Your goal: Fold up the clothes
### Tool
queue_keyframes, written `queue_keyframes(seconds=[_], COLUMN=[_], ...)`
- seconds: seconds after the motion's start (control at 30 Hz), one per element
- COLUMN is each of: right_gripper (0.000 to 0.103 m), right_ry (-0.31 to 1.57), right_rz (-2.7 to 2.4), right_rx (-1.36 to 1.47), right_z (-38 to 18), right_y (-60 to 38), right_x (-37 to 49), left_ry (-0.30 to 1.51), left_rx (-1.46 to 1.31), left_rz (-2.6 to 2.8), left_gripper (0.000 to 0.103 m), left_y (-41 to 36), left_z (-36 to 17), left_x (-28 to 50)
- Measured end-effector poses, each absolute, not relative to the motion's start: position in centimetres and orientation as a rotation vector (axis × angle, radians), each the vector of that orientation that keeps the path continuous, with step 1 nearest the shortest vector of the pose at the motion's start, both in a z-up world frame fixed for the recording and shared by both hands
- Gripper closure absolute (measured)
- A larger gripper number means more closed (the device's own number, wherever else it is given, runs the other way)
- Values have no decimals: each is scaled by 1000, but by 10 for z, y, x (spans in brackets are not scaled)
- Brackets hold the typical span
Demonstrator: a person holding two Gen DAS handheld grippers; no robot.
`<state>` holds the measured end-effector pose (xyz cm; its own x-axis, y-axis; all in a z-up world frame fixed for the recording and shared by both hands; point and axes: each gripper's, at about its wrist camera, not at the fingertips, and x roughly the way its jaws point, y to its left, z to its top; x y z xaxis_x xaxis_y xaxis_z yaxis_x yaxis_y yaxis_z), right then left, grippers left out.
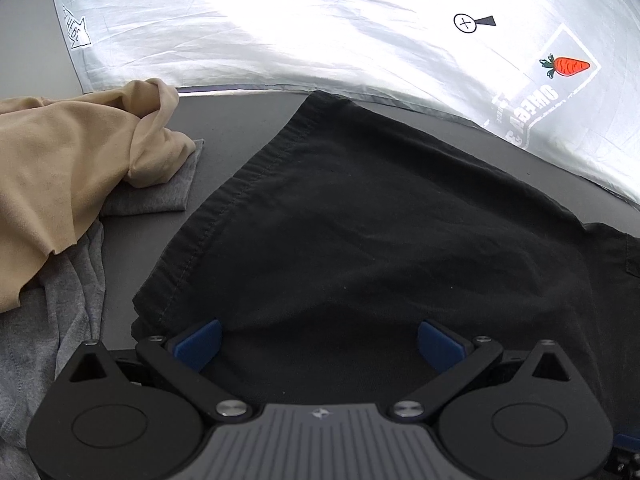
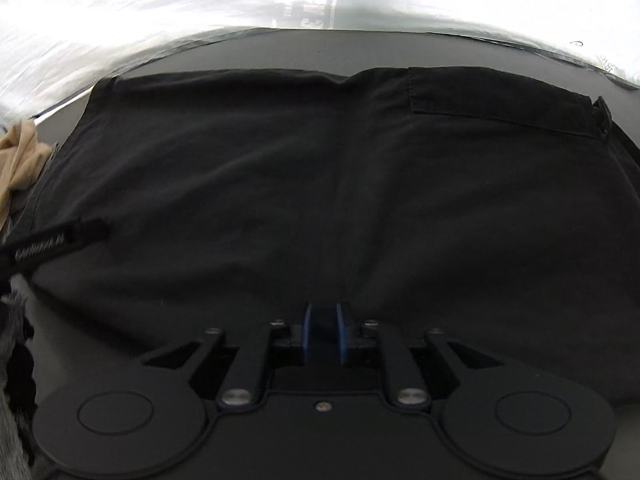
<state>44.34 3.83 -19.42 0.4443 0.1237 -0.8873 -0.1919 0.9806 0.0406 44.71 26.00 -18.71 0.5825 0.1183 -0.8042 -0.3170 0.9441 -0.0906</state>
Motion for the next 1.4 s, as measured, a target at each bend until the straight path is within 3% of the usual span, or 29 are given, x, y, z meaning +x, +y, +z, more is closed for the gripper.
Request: queue_keyframes(seconds=[0.13, 0.2, 0.27, 0.7, 0.9, 1.03, 1.2, 1.4], right_gripper=[67, 40, 30, 25, 25, 26, 27, 27], right_ry=[1073, 1089, 1087, 1080, 1103, 1136, 1180, 1013], right_rz=[180, 220, 246, 246, 254, 304, 264, 128], right_rx=[-45, 10, 10, 22, 150, 239, 794, 1016], right_z=[-197, -200, -201, -205, -204, -205, -204, -191], right_y=[42, 43, 47, 54, 38, 18, -66, -172], right_x=[441, 445, 441, 439, 445, 446, 442, 395], left_ry=[896, 881, 865, 823, 851, 797, 605, 419], left_rx=[-414, -518, -567, -690, -511, -511, -459, -207], left_rz=[262, 286, 317, 414, 589, 521, 292, -74], left_gripper=[0, 0, 0, 4, 76, 81, 81, 82], left_y=[273, 281, 287, 330, 317, 316, 279, 136], left_z=[-165, -159, -159, -185, -181, -150, -61, 51], left_x=[425, 406, 389, 405, 421, 419, 414, 412])
